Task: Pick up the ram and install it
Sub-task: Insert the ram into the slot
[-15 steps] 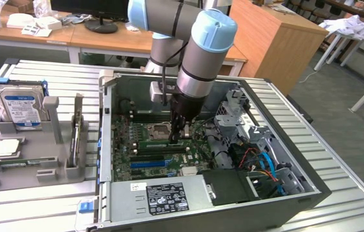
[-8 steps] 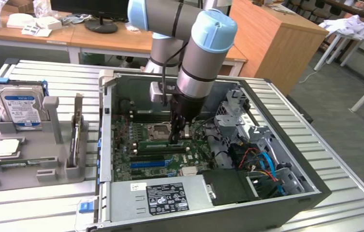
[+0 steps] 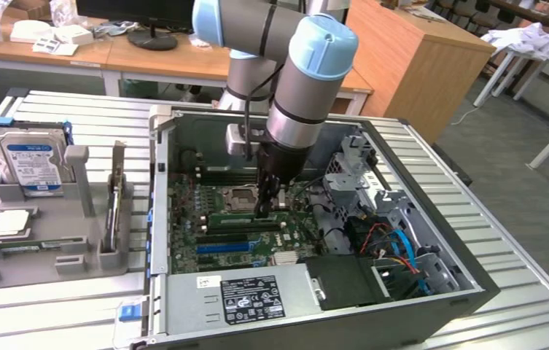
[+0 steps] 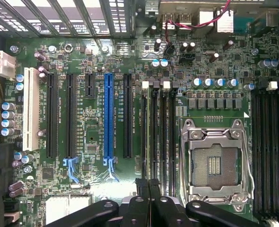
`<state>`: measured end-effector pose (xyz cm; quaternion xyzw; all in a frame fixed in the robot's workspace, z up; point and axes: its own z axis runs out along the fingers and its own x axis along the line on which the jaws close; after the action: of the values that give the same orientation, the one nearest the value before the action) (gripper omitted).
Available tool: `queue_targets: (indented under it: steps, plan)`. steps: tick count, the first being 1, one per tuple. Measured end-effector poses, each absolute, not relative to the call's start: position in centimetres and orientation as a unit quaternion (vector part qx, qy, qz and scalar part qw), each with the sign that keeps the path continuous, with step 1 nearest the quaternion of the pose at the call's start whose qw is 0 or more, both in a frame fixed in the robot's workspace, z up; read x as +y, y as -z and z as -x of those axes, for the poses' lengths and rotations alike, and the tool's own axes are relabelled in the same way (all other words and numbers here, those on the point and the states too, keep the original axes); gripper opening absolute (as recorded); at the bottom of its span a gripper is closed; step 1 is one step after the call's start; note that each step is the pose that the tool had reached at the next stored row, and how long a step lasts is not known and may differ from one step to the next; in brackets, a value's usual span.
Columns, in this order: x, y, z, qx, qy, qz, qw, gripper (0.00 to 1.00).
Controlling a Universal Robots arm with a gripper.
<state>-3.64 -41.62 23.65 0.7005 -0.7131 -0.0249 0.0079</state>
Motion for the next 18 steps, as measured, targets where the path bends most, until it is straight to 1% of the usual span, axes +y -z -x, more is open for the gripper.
queue_targets:
  steps: [18]
  plan:
    - [-41.61,-23.33,3.64,-0.713,0.025,-0.701,0.008,0.11]
